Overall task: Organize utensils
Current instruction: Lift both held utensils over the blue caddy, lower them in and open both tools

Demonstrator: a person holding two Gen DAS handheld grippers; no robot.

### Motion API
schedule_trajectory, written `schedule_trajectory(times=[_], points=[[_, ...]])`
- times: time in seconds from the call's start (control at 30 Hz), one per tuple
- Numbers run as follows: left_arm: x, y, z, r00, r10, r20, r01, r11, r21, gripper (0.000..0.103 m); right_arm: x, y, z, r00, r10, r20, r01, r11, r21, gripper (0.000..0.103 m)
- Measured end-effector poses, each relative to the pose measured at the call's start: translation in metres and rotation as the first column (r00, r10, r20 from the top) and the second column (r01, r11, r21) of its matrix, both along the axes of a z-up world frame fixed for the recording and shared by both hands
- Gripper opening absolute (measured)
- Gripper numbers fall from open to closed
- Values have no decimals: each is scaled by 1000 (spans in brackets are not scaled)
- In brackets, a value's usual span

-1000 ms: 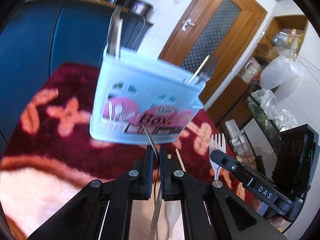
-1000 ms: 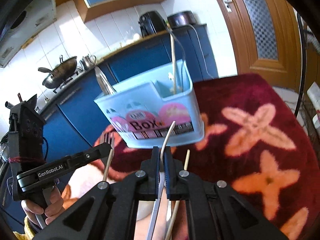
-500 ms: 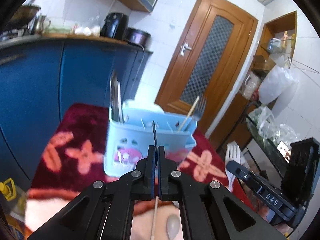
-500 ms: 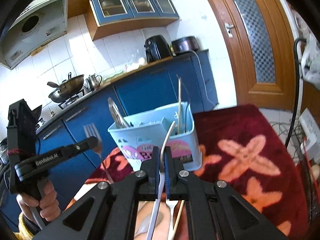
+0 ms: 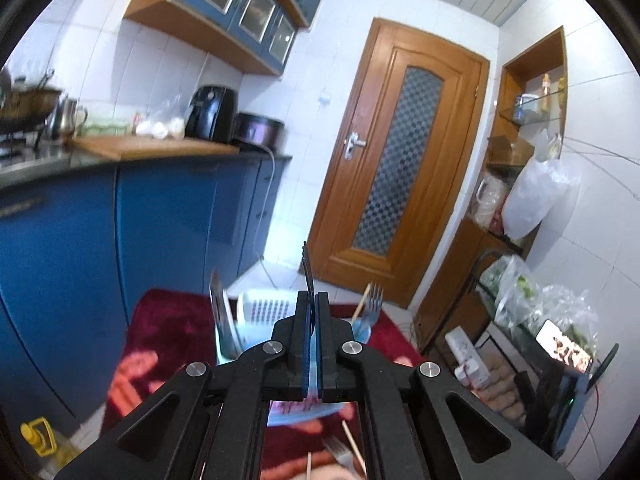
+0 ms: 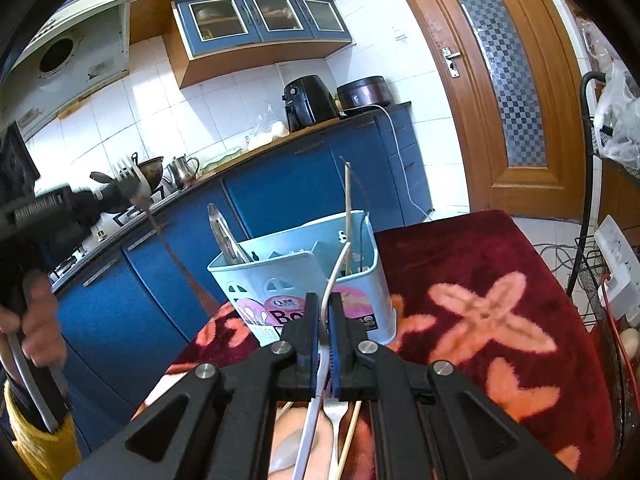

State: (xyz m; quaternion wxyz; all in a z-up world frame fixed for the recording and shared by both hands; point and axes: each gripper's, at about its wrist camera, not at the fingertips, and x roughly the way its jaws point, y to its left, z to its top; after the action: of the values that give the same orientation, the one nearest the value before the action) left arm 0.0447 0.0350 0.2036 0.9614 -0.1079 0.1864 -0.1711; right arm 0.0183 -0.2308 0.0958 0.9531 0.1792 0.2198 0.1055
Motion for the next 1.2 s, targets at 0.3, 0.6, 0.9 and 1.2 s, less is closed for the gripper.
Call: schedule_trajectory(times=[0.3, 0.6, 0.9, 1.2], points=[[17, 0, 31, 996, 26, 81, -28, 999, 21, 1, -1, -5, -1, 1000, -21, 10, 21, 1000, -21, 6], [56, 1, 0, 998, 64, 27, -64, 998, 0, 1, 11, -10, 16, 997, -51, 65, 56, 995, -82, 6], [80, 3, -42, 997, 66, -51, -67, 997, -26, 1, 34, -3, 37, 984, -80, 162, 106, 982, -156, 6], [91, 4, -81, 993, 55, -107, -57, 998, -19, 1, 79, 9, 51, 942, -170, 289, 229, 956, -184, 6]])
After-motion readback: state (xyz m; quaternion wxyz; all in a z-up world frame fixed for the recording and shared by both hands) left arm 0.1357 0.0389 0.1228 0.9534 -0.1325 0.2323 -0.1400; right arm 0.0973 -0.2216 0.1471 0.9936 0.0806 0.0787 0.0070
